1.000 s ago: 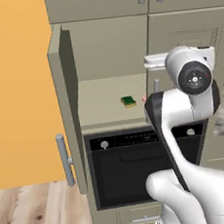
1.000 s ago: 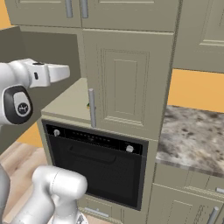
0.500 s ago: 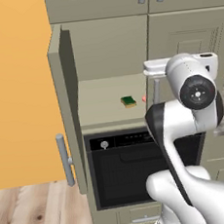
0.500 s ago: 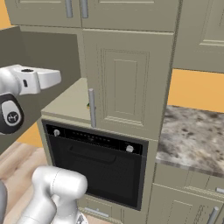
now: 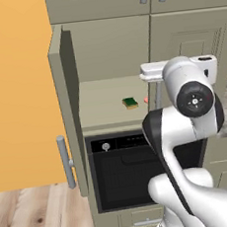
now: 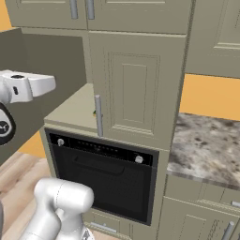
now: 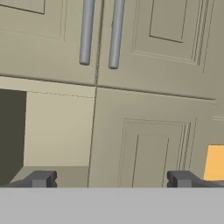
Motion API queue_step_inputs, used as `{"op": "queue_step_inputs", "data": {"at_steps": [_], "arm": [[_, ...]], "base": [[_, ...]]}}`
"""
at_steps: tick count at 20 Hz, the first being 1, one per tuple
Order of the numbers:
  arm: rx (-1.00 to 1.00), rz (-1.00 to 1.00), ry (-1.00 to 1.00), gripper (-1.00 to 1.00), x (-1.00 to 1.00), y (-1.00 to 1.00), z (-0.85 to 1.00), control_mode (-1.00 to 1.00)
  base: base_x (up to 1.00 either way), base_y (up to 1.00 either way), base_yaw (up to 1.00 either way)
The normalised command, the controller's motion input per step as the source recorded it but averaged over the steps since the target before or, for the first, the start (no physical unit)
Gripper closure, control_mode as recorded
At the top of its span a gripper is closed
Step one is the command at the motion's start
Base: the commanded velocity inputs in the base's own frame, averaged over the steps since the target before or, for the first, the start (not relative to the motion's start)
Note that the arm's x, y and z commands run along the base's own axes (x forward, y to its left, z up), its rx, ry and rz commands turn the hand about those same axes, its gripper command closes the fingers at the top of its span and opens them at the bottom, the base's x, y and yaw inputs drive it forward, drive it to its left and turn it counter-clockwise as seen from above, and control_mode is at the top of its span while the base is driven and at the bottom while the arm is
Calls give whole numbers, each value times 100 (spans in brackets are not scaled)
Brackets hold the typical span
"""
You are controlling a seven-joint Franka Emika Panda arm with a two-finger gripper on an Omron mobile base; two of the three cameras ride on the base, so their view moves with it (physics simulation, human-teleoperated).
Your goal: Pick up the bar soap and sponge from the sink, and place them back in the cabinet, and close the cabinet doors.
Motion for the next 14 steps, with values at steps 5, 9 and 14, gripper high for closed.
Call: {"op": "queue_step_inputs", "data": {"at_steps": [5,9,14], "arm": [[0,0,0,-100,-23,18,3,-100],[0,0,0,-100,-26,25,0,-100],[0,0,-1,-100,-27,21,0,-100]], "base": [[0,0,0],[0,0,0],[0,0,0]]}}
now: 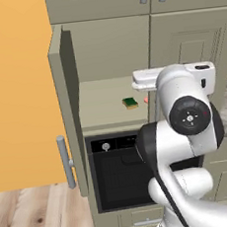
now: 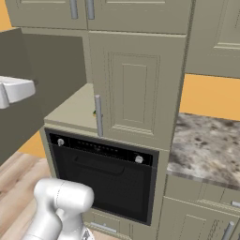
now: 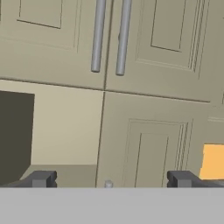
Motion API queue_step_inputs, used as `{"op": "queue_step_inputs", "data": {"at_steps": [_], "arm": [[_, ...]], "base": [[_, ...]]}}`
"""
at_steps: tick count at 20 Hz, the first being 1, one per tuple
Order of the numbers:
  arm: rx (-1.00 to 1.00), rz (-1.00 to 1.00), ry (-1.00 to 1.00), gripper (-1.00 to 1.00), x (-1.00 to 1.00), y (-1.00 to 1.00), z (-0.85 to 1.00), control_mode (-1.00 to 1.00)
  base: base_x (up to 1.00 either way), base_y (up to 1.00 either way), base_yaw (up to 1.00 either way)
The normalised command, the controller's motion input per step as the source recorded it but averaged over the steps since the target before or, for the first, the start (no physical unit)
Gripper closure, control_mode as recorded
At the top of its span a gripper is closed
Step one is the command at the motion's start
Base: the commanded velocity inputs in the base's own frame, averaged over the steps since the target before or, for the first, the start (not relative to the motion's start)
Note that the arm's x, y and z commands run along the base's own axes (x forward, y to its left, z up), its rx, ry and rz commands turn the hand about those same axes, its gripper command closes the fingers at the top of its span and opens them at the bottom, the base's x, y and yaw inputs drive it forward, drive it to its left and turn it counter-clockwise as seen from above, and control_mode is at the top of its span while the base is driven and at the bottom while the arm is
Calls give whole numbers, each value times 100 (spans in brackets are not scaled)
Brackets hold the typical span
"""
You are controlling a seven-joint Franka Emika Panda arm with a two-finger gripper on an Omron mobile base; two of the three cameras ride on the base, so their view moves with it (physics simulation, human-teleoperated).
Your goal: Pick up the bar soap and sponge from the sink, and place them back in the cabinet, and close the cabinet doors.
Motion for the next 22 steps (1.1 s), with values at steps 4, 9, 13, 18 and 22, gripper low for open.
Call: {"op": "queue_step_inputs", "data": {"at_steps": [4,9,13,18,22], "arm": [[0,2,-1,-100,-26,12,0,-100],[0,5,-1,-100,-33,13,0,-100],[0,7,-2,-100,-37,18,0,-100],[0,9,-2,-100,-41,15,0,-100],[0,10,0,-100,-34,22,0,-100]], "base": [[0,0,0],[0,0,0],[0,0,0],[0,0,0],[0,0,0]]}}
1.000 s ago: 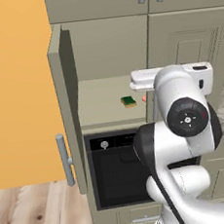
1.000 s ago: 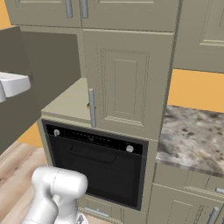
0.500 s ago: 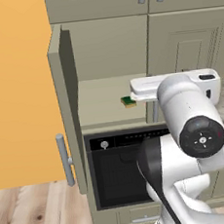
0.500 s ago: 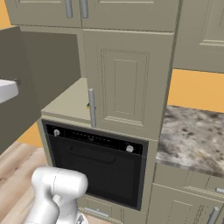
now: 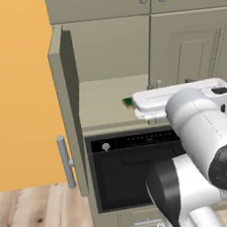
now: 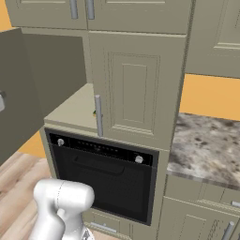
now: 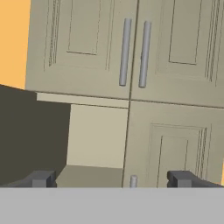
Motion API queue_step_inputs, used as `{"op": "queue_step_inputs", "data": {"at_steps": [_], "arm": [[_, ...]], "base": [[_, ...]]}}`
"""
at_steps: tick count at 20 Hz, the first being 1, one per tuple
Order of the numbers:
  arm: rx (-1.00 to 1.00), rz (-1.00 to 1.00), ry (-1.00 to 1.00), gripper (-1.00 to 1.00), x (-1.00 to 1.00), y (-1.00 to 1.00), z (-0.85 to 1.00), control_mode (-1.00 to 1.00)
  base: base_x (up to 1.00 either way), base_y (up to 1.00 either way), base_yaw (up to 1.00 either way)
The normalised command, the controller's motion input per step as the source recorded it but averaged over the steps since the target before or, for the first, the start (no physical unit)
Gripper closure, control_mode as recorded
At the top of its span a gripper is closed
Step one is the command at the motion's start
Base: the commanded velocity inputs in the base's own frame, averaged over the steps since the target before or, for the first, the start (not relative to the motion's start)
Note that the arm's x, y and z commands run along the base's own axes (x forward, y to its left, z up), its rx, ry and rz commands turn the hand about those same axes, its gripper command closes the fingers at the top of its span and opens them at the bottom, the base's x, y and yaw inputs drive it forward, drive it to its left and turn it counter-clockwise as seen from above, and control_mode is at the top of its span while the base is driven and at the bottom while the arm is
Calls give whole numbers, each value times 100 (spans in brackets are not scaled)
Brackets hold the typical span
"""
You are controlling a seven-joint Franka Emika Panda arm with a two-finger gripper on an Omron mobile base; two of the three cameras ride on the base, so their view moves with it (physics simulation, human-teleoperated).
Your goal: Pick up the bar soap and sponge from the sink, and place them back in the cabinet, and close the cabinet doors.
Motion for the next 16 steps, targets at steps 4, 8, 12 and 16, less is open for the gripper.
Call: {"op": "queue_step_inputs", "data": {"at_steps": [4,8,12,16], "arm": [[0,13,0,-100,-22,27,0,-100],[0,16,0,-100,-17,30,0,-100],[0,15,0,-100,-18,30,0,-100],[0,13,0,-100,-15,33,0,-100]], "base": [[0,0,0],[0,0,0],[0,0,0],[0,0,0]]}}
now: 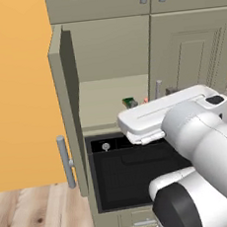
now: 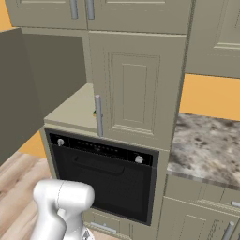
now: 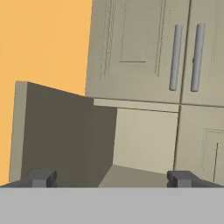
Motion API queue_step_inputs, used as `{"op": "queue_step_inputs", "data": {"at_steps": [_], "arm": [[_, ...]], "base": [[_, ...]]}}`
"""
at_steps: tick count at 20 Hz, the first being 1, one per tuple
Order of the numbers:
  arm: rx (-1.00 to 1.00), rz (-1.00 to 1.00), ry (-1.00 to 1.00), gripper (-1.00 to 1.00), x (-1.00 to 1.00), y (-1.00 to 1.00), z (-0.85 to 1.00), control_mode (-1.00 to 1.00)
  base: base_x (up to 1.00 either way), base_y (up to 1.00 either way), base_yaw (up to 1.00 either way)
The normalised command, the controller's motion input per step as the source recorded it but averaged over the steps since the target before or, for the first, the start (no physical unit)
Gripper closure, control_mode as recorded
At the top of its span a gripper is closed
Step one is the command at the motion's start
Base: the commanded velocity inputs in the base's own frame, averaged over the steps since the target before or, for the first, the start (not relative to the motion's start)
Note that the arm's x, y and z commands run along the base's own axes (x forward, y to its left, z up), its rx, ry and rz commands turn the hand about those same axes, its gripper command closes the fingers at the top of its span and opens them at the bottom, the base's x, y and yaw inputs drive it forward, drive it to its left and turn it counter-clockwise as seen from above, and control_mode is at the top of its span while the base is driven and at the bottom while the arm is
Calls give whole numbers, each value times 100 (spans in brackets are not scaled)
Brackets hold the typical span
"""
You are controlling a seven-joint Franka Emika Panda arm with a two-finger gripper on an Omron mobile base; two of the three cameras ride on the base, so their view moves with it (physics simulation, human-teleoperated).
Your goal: Pick up the bar soap and sponge from the sink, and place them back in the cabinet, and close the cabinet doors.
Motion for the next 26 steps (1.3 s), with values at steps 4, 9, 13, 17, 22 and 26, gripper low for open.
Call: {"op": "queue_step_inputs", "data": {"at_steps": [4,9,13,17,22,26], "arm": [[0,11,0,-100,-15,25,0,-100],[0,10,0,-100,-6,19,0,-100],[0,9,1,-100,0,19,0,-100],[0,7,2,-100,0,14,0,-100],[0,4,2,-100,0,21,0,-100],[0,2,1,-100,0,19,0,-100]], "base": [[0,0,0],[0,0,0],[0,0,0],[0,0,0],[0,0,0],[0,0,0]]}}
